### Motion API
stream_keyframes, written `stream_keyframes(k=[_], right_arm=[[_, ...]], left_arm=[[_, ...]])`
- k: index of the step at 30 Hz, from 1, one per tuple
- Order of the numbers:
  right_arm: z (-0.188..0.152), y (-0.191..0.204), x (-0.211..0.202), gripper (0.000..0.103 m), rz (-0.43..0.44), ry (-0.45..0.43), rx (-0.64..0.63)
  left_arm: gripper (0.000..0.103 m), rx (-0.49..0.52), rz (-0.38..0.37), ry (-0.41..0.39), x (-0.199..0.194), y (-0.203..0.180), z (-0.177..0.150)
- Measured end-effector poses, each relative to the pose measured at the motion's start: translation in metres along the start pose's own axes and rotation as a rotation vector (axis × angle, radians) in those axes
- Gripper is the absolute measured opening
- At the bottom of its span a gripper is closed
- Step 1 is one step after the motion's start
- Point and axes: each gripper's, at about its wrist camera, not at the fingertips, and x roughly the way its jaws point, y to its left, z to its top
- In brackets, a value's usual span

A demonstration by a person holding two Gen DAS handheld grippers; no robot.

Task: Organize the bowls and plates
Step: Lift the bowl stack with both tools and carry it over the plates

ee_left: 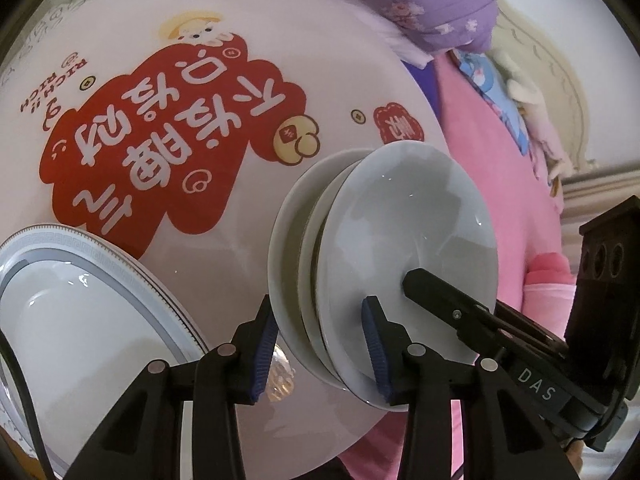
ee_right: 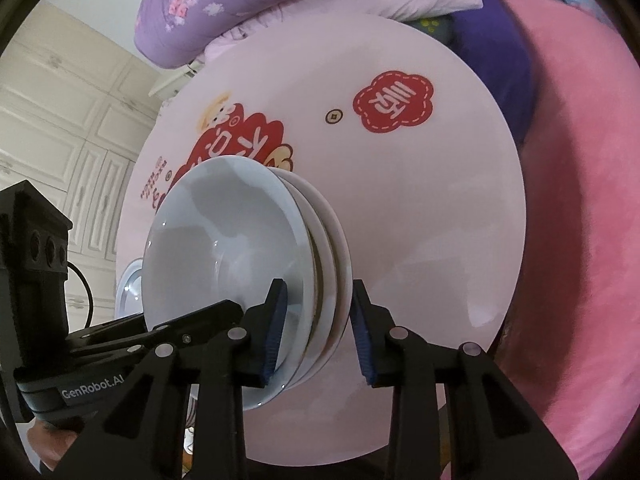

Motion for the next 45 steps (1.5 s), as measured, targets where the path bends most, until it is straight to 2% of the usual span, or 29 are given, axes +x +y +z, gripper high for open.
stream_keyframes(k=[11,21,27,34,39,45], right_arm=[[0.006,0.008,-0.017,0.031,-0.002,-0.033,-0.022],[0.007,0.062,-0.033,0.031,0.026,-0.056,-0.128],[-0.003,0.109,-0.032,0.031,0.066,-0.05,-0.209],[-0.021,0.155,-0.021,0.031,0.108,-0.015,-0.296],[-0.037,0.179,-0.007,0.031,0.113,0.022,-0.35],[-0.051,0.189,0.011,0.031,0.102,0.064,-0.376]], left_arm=[[0.039,0.024,-0.011,-0.029,-0.019,-0.004,0.001],[0.039,0.009,-0.006,-0.105,-0.08,0.023,-0.014],[0.039,-0.025,0.019,-0.178,-0.129,0.055,-0.037],[0.039,-0.08,0.043,-0.215,-0.171,0.09,-0.077],[0.039,-0.122,0.049,-0.219,-0.187,0.11,-0.106],[0.039,-0.165,0.049,-0.205,-0.191,0.133,-0.127]])
